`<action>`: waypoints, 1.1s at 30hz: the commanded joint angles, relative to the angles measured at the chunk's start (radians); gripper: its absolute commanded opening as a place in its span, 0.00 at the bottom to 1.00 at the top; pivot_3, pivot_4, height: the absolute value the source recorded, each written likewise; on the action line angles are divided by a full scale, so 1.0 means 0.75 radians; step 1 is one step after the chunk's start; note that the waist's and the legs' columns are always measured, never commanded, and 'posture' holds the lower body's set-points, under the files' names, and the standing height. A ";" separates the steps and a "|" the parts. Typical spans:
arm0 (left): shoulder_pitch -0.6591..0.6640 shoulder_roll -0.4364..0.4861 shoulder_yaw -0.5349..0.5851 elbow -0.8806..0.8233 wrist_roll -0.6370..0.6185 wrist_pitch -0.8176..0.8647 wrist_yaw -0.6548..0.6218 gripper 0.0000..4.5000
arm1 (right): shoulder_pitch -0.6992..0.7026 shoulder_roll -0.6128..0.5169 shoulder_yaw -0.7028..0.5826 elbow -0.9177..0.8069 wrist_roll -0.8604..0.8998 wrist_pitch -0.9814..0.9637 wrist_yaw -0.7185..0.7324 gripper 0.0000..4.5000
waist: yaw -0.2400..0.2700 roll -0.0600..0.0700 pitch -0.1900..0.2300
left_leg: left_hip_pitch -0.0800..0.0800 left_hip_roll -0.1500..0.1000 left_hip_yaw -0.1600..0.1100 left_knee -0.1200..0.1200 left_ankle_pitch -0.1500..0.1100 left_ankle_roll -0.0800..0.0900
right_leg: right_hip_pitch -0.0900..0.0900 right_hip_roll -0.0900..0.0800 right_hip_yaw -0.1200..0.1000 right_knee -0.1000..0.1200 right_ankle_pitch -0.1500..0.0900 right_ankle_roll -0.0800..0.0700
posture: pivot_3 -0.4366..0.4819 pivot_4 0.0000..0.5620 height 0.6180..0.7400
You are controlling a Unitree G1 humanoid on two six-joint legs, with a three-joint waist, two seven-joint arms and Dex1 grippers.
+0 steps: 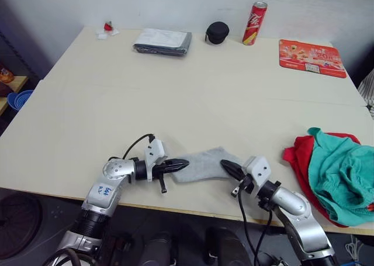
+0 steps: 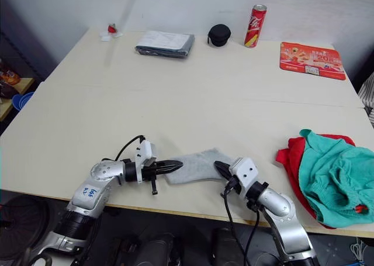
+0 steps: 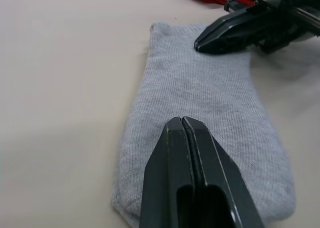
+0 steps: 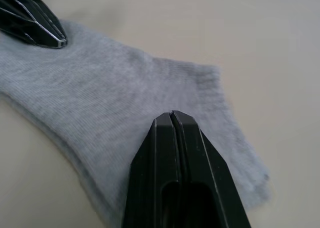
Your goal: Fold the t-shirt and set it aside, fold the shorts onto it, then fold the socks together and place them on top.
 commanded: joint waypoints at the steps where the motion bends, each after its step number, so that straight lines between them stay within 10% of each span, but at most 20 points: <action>1: 0.024 0.059 0.141 -0.098 -0.172 0.088 -0.065 0.00 | -0.036 -0.046 -0.016 -0.134 0.093 0.049 0.079 0.00 | -0.005 0.000 0.000 | 0.000 0.000 0.000 0.000 0.000 0.000 | 0.000 0.000 0.000 0.000 0.000 0.000 | 0.48 0.27 1.00; 6: 0.000 0.218 0.289 -0.113 -0.410 0.455 -0.120 0.12 | -0.148 -0.133 0.074 -0.068 -0.003 0.048 0.172 0.00 | -0.001 -0.001 0.001 | 0.000 0.001 -0.001 0.000 0.000 -0.001 | -0.001 0.000 0.000 0.001 0.000 -0.001 | 0.48 0.27 1.00; 15: -0.364 0.321 0.194 0.048 -0.463 1.162 0.058 0.74 | -0.289 -0.131 0.198 0.174 -0.092 -0.047 0.284 0.00 | 0.009 -0.004 0.002 | -0.005 -0.001 -0.003 0.000 0.000 0.001 | 0.000 0.000 -0.003 0.001 0.000 0.000 | 0.48 0.27 1.00; 33: -0.567 0.176 -0.108 0.137 -0.436 1.546 0.096 0.70 | -0.304 -0.121 0.220 0.235 -0.123 -0.095 0.293 0.00 | 0.004 -0.007 0.002 | -0.001 0.000 -0.002 0.001 0.003 -0.003 | 0.001 0.003 0.000 0.003 0.000 0.001 | 0.48 0.27 1.00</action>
